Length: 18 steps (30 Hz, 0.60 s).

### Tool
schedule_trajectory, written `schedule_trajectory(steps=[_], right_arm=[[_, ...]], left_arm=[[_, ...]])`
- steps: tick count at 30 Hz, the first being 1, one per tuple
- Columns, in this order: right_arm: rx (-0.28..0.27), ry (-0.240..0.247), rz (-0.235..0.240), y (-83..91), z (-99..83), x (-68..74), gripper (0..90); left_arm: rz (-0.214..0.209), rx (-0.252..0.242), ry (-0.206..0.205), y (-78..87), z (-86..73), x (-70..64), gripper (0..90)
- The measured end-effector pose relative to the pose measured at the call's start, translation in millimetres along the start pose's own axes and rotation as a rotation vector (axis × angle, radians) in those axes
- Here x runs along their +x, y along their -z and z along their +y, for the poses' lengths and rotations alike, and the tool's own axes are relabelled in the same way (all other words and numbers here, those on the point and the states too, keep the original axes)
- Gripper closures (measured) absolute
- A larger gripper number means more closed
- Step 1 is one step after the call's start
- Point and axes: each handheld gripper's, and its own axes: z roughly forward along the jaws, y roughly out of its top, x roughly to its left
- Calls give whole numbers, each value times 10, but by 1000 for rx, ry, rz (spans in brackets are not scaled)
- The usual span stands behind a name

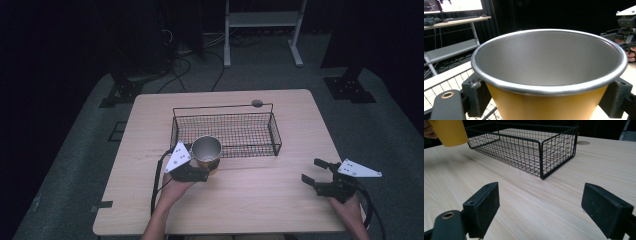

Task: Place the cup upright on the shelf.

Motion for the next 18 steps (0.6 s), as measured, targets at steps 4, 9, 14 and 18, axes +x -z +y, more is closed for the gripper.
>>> schedule_trajectory(steps=[4,9,14,18], right_arm=[[0,-1,1,1,0,-1,139],[-1,-1,1,2,0,-2,139],[-1,-1,1,2,0,-2,139],[-1,-1,2,1,0,-1,139]], left_arm=[[-11,-2,-3,-36,66,32,139],[-24,-8,-1,-79,148,83,139],[-30,-8,-3,-123,211,128,139],[-30,-9,4,-152,236,173,139]])
